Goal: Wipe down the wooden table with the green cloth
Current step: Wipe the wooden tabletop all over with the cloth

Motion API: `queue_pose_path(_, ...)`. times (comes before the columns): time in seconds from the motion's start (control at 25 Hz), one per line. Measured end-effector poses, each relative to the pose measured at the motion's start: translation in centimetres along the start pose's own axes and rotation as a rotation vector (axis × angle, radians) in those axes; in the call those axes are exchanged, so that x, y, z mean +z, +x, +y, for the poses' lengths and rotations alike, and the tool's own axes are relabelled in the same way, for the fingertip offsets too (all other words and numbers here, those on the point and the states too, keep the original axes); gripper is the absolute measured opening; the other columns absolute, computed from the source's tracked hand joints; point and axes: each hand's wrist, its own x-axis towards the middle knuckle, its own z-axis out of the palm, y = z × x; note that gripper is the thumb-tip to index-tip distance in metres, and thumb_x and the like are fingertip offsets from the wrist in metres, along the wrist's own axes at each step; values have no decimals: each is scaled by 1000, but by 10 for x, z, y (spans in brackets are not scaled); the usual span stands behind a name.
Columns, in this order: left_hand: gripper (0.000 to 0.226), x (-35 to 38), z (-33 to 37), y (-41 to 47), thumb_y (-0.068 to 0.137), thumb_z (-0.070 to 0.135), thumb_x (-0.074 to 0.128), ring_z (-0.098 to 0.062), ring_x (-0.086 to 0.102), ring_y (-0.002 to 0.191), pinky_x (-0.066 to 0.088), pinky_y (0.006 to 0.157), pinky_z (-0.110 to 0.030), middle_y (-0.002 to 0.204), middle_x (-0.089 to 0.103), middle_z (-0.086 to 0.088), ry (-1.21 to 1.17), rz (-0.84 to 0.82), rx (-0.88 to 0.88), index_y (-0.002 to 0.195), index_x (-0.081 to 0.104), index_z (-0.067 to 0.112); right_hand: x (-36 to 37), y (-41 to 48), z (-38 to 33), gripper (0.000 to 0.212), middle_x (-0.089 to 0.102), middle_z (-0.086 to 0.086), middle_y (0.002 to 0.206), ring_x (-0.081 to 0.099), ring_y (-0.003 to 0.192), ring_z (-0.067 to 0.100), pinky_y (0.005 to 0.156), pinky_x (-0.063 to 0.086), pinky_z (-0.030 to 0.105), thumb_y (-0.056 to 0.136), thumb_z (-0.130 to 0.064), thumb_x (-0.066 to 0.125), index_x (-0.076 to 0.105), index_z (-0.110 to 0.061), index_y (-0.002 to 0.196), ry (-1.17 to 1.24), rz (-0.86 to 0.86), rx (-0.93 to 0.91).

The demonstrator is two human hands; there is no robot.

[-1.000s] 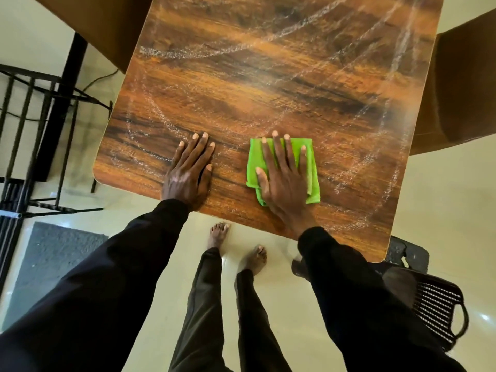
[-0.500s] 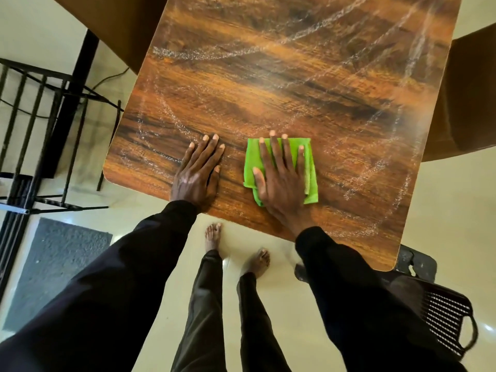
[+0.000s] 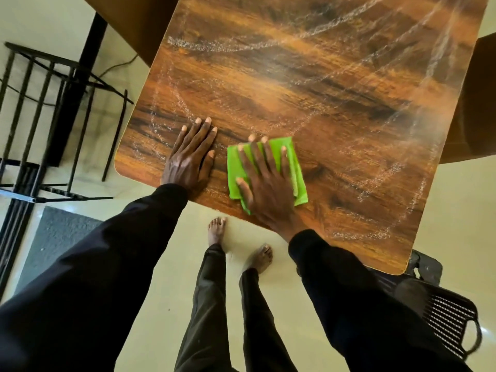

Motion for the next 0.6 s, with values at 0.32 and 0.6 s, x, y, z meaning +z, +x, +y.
queue_pose_path(0.32,50,-6,4,3,110,18,45,-30,30,160,24,132,-51,169,37,-15,-1,-10,-34,158,44,4,-8,6,45,70,6,8,184,3,171,33,135,4,65,114,-53,31,18,-22,175,-39,46,166)
queue_pose_path(0.6,51,-4,2,3,111,21,44,-29,30,160,26,131,-52,169,36,-14,10,-12,-28,159,44,5,7,-37,26,71,8,7,184,7,171,34,133,10,69,114,-59,28,21,-24,175,-62,-54,-203)
